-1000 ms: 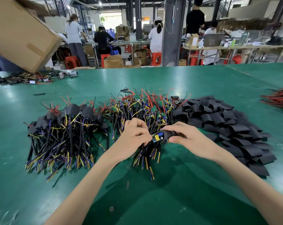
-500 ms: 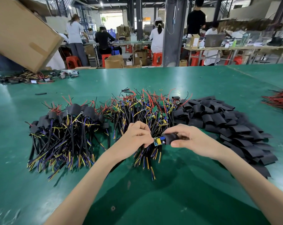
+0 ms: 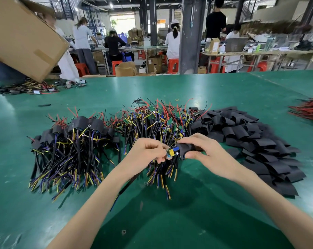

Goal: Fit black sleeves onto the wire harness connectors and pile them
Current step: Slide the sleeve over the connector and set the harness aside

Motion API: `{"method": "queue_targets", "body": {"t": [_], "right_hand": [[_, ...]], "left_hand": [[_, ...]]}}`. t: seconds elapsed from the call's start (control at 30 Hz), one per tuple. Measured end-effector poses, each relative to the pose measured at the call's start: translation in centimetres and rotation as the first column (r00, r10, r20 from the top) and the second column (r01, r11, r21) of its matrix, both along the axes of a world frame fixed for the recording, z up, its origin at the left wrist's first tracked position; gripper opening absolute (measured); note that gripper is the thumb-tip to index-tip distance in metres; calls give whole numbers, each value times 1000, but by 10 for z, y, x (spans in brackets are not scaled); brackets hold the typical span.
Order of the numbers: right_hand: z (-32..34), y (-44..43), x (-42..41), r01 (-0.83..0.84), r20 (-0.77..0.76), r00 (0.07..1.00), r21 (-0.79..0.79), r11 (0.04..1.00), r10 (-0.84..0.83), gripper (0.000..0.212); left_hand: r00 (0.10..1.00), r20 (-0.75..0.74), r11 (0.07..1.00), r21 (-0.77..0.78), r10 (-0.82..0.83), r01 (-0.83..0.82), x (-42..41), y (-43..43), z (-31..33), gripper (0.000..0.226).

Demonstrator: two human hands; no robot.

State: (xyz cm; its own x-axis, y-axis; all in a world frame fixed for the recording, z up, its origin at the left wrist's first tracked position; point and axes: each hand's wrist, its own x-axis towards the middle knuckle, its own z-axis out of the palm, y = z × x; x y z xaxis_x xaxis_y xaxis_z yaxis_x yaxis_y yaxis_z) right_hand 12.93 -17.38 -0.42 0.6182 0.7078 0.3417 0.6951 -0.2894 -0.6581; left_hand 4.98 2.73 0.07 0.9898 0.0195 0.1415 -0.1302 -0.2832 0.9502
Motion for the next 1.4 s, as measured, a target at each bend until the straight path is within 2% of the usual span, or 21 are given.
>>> {"method": "queue_targets", "body": {"t": [0.37,0.5,0.6,0.73,0.87,1.13,1.23,1.3,1.33,1.4], "right_hand": [[-1,3,-5,8,13,1000,27,1000,-8,32],[-1,5,-8,1,101,995,-12,1000,0,35],[-2,6,-10,-15,212,977,-64,998,29,36],[-2,7,-13,-31,260,964,-81,996,51,36],[-4,7,-13,-41,291,954,-105,994,70,36],[-9,8,-10,-27,312,949,-84,996,52,39],[-9,8,-9,-21,302,953,-51,999,35,46],[-9,7,-6,24,354,935,-58,998,-2,53],[-9,6,-4,72,387,921,-69,995,-40,56],[-10,3,3,193,414,898,-70,979,-148,56]], "left_hand": [[999,27,1000,-17,-17,18,1,0,2,44],[1000,-11,1000,-28,-13,13,1,0,0,46],[999,-40,999,-41,2,-4,2,-2,-4,38],[998,-43,999,7,34,-34,1,-3,-8,31],[998,-49,999,37,35,-33,0,-5,-5,35],[998,22,994,87,64,-66,-1,-7,-4,32],[992,78,985,130,100,-110,-1,-7,-4,29],[952,226,933,250,204,-259,0,0,-3,24],[892,353,856,326,283,-401,1,6,-1,20],[694,591,610,387,411,-691,3,26,3,11]]}}
